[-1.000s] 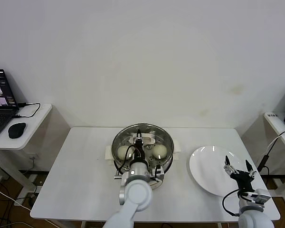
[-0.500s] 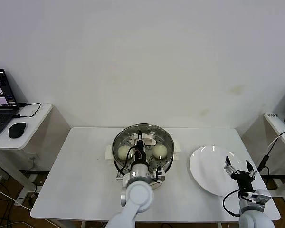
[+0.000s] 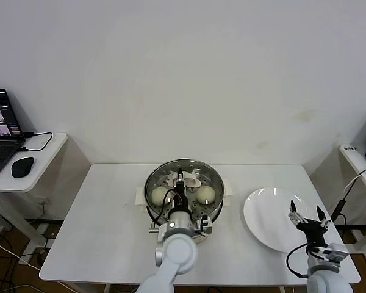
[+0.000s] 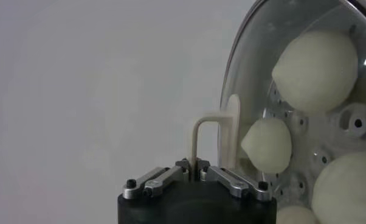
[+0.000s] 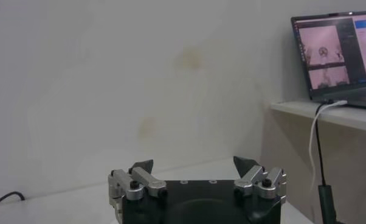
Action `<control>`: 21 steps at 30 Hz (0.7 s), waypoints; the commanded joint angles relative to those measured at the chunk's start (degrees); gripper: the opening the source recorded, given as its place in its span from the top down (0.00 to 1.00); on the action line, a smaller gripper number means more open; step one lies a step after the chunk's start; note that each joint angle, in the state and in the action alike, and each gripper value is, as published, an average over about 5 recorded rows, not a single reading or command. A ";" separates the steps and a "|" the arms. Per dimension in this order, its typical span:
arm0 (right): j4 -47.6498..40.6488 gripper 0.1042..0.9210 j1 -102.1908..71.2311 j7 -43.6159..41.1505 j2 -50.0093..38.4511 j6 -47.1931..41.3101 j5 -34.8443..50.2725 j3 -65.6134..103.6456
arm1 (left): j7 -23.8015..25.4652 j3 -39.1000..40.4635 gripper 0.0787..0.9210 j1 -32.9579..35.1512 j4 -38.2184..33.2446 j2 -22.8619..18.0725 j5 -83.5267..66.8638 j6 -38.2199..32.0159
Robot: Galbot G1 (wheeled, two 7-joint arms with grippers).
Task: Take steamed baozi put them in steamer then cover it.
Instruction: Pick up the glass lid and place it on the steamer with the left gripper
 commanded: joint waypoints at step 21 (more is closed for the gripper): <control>0.31 0.12 -0.26 -0.05 -0.03 -0.01 -0.42 -0.01 | 3.68 1.19 0.19 7.17 -16.10 3.95 -3.42 -0.21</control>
